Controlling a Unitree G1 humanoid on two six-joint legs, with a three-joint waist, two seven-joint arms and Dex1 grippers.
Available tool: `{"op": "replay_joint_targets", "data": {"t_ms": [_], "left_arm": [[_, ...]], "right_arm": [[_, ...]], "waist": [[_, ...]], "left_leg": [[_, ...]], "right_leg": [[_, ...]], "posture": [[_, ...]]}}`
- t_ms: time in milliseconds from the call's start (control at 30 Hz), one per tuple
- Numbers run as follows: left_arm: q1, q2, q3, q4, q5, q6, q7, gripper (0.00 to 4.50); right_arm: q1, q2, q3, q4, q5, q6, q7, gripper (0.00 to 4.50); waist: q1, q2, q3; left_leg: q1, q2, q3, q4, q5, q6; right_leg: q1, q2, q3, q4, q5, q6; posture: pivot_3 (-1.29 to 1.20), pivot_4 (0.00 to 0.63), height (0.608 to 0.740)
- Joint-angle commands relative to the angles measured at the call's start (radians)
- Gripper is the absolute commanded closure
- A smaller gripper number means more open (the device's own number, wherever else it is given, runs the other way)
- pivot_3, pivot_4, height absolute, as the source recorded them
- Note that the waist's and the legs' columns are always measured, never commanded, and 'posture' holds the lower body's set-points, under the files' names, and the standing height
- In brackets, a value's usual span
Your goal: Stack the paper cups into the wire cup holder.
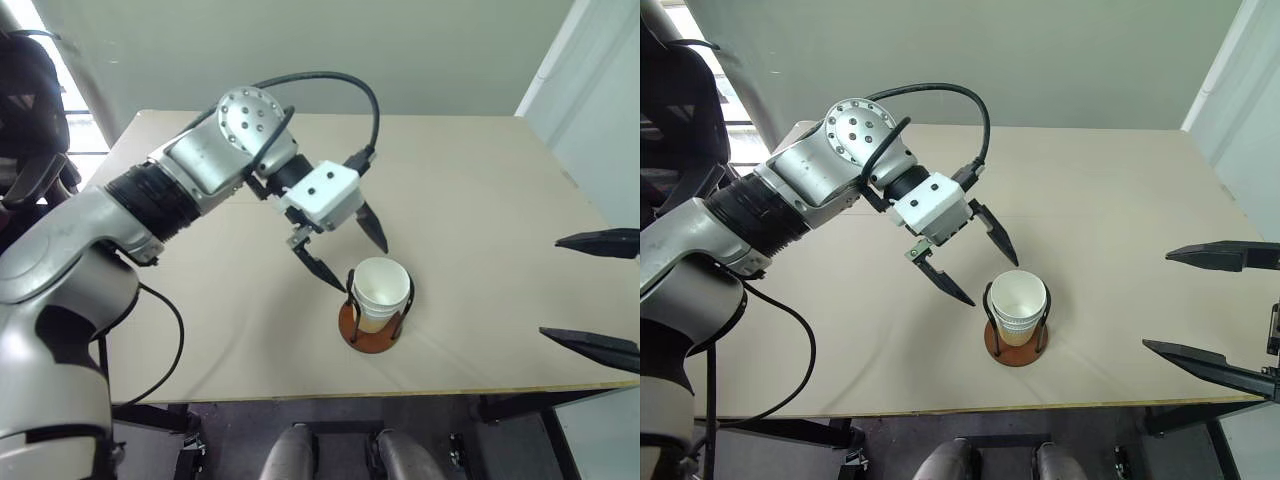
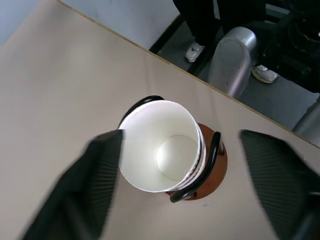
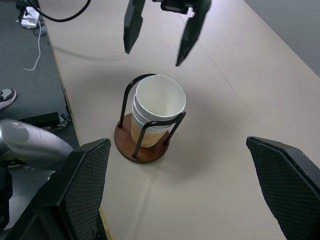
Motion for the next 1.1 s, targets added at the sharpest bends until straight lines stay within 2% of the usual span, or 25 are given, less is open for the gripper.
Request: {"op": "replay_joint_targets", "data": {"t_ms": [33,133,333,433,533,633,667,800,1100], "left_arm": [[0.019,-0.042,0.178,0.061,0.041,0.076,-0.030,0.03],[0.081,-0.027,0.332,0.093,0.100,0.168,0.033,0.03],[0.349,0.266,0.589,0.080,0.233,0.319,0.090,0.03],[0.551,0.403,0.744,-0.034,0.203,0.437,0.141,0.03],[0.806,0.482,0.945,-0.157,0.149,0.542,0.256,0.03],[0.995,0.482,1.112,-0.268,0.119,0.610,0.338,0.03],[1.036,0.477,1.149,-0.300,0.111,0.638,0.353,0.03],[1.218,0.468,1.329,-0.396,0.088,0.723,0.376,0.03],[1.416,0.485,1.587,-0.547,0.079,0.859,0.314,0.03]], "right_arm": [[0.003,-0.004,0.063,0.045,-0.050,-0.052,-0.013,0.00],[0.016,-0.001,0.149,0.131,-0.150,-0.121,-0.011,0.00],[0.043,0.007,0.221,0.370,-0.278,-0.292,0.142,0.00],[-0.001,-0.020,0.299,0.494,-0.319,-0.367,0.189,0.00],[-0.100,-0.047,0.424,0.607,-0.336,-0.430,0.221,0.00],[-0.190,-0.060,0.525,0.686,-0.359,-0.476,0.247,0.00],[-0.210,-0.063,0.549,0.709,-0.370,-0.490,0.255,0.00],[-0.333,-0.080,0.666,0.811,-0.408,-0.538,0.294,0.00],[-0.561,-0.098,0.829,0.985,-0.479,-0.613,0.401,0.00]], "waist": [[0.000,0.000,0.000],[-0.002,0.001,0.000],[-0.034,0.006,-0.002],[-0.035,0.005,-0.002],[-0.032,0.005,-0.002],[-0.023,0.004,-0.002],[-0.021,0.004,-0.002],[-0.023,0.002,-0.002],[-0.038,0.000,-0.001]], "left_leg": [[0.000,0.000,0.000,0.000,0.000,0.000],[0.000,0.000,0.001,0.001,0.000,0.000],[0.004,0.001,0.002,-0.003,0.001,-0.001],[0.004,0.002,0.001,-0.005,0.003,-0.004],[0.004,0.002,0.002,-0.006,0.003,-0.004],[0.007,0.002,0.002,-0.006,0.003,-0.003],[0.008,0.001,0.002,-0.006,0.004,-0.003],[0.009,0.001,0.005,-0.006,0.003,-0.002],[0.017,0.001,0.005,-0.007,0.004,-0.003]], "right_leg": [[0.000,0.000,0.000,0.000,0.000,0.000],[0.000,0.000,0.000,0.000,0.001,0.002],[-0.002,0.003,0.003,0.003,0.000,0.000],[-0.003,0.003,0.002,0.003,-0.001,-0.001],[-0.003,0.002,0.002,0.002,-0.002,-0.002],[-0.003,0.001,0.002,0.002,-0.004,-0.006],[-0.003,0.001,0.002,0.003,-0.009,-0.013],[-0.001,0.000,0.003,0.006,-0.008,-0.016],[0.000,0.001,0.004,0.019,-0.007,-0.025]], "posture": [[0.00,0.150,0.740],[0.00,0.150,0.740],[0.00,0.150,0.740],[0.00,0.150,0.740],[0.00,0.150,0.740],[0.00,0.150,0.740],[0.00,0.150,0.740],[0.00,0.150,0.740],[0.00,0.150,0.740]]}}
